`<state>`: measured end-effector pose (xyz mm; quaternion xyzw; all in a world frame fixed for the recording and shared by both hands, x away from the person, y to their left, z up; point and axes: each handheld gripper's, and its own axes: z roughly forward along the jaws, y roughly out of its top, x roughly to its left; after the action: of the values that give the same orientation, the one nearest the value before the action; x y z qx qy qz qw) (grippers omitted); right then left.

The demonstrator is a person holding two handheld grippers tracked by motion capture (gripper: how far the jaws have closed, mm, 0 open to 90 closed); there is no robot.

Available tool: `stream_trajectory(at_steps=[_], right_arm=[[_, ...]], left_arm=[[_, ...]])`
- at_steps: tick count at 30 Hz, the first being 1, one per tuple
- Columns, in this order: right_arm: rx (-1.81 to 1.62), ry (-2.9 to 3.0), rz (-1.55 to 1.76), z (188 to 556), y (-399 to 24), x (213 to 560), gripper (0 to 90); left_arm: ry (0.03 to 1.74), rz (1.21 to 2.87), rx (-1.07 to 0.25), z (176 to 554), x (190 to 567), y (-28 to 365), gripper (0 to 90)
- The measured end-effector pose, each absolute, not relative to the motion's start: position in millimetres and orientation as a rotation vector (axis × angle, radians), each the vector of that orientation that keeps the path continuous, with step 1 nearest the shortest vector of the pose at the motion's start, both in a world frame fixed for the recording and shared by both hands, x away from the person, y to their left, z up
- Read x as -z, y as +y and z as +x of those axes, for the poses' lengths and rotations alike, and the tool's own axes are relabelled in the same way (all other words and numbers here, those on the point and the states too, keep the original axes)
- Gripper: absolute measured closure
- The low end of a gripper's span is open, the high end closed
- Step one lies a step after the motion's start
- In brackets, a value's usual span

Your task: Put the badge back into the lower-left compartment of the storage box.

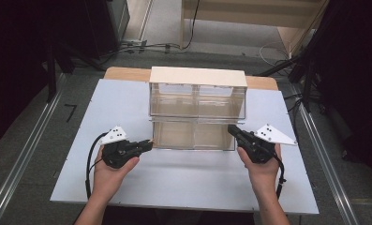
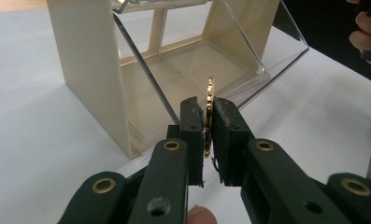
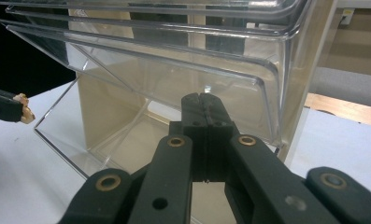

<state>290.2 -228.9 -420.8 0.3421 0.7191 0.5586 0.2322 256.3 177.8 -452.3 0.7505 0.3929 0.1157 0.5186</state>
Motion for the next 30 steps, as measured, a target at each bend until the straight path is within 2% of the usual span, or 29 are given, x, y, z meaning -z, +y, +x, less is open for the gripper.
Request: stream_trajectory(at_steps=[25,30], right_arm=[[-1.536,1.977,0.94,290.0,-228.9,420.9,87.1],[-1.536,1.977,0.94,290.1,-229.1,421.0,87.1]], left_arm=[[0.993,1.79,-0.345,264.7,465.3,150.6,82.7],[0.982,1.794,-0.324,265.0,465.3,150.6,78.7]])
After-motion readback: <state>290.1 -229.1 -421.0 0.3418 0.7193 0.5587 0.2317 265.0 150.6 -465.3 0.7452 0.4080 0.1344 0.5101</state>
